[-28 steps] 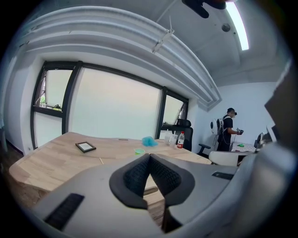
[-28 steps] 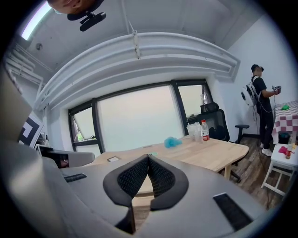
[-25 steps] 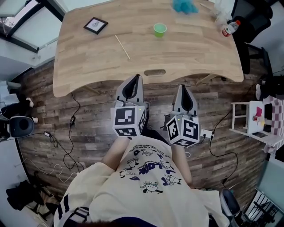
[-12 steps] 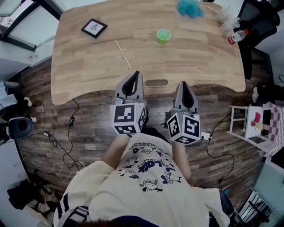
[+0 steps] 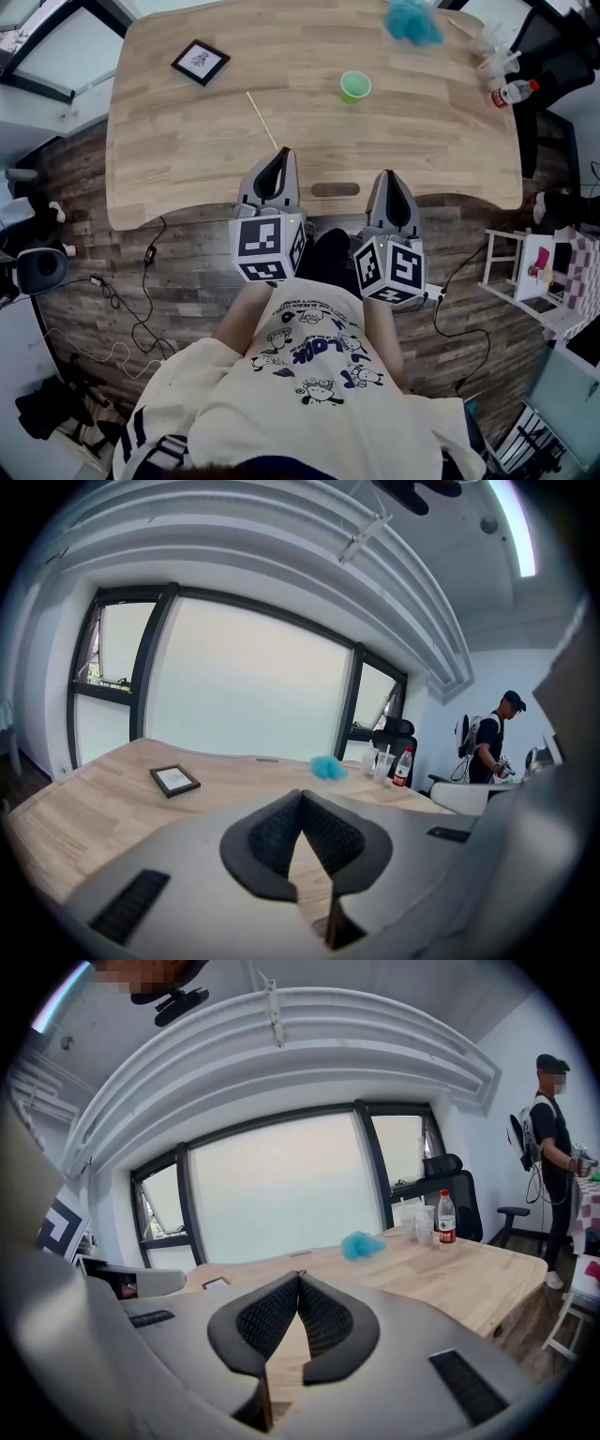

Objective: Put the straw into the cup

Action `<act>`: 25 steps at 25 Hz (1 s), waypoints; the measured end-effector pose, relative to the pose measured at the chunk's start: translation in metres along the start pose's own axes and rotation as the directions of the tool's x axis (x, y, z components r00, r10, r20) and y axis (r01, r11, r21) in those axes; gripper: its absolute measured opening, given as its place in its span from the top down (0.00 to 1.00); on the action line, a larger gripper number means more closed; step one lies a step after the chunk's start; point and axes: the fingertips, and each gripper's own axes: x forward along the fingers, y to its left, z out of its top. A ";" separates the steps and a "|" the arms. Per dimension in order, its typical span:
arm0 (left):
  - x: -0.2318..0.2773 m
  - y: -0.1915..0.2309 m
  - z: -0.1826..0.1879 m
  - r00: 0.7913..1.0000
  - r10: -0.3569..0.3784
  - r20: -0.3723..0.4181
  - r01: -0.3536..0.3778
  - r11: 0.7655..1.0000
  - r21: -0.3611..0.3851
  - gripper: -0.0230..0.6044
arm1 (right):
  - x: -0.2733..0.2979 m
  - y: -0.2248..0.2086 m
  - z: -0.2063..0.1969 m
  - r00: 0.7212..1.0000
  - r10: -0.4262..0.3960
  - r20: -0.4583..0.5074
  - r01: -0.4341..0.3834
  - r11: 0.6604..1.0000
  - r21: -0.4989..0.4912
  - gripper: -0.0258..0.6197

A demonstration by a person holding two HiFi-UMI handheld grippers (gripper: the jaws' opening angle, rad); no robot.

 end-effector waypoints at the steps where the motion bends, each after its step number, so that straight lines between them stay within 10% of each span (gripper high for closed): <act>1: 0.002 0.001 0.000 1.000 0.002 -0.003 -0.002 1.000 -0.003 0.92 | 0.003 0.000 0.000 1.000 0.000 -0.004 0.000 1.000 -0.001 0.97; 25: 0.073 0.057 -0.012 0.952 0.280 -0.123 -0.295 0.948 -0.118 0.89 | 0.134 -0.019 0.009 0.972 0.194 -0.131 -0.198 0.980 -0.022 0.97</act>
